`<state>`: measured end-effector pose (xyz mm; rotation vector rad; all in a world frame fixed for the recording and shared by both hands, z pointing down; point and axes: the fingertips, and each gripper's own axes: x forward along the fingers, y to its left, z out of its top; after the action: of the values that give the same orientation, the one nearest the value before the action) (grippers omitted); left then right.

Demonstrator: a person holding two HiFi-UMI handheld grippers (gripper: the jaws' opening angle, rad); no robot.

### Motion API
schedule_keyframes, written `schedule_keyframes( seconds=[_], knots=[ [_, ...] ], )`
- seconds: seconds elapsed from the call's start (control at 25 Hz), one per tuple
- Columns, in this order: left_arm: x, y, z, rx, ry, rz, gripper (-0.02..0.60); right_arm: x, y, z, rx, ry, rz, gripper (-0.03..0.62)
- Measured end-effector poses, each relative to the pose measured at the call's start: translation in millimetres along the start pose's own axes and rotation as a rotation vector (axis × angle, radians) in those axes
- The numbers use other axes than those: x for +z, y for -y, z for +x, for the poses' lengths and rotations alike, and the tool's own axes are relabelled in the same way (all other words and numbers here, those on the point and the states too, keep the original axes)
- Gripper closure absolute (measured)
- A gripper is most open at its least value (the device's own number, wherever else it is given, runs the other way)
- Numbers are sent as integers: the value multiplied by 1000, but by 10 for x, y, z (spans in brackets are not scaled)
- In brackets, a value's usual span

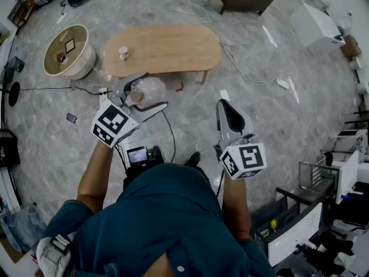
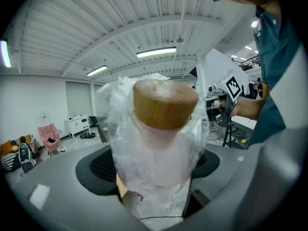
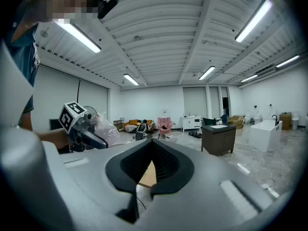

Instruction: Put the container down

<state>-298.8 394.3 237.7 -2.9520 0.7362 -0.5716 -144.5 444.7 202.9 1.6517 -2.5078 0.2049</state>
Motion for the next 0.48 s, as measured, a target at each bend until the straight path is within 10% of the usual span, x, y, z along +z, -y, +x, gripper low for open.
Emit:
schedule_keyframes(
  seconds=[0.48],
  knots=[
    [-56, -43, -34, -39, 11, 10, 189, 20, -105, 17, -36, 3, -8, 586]
  ],
)
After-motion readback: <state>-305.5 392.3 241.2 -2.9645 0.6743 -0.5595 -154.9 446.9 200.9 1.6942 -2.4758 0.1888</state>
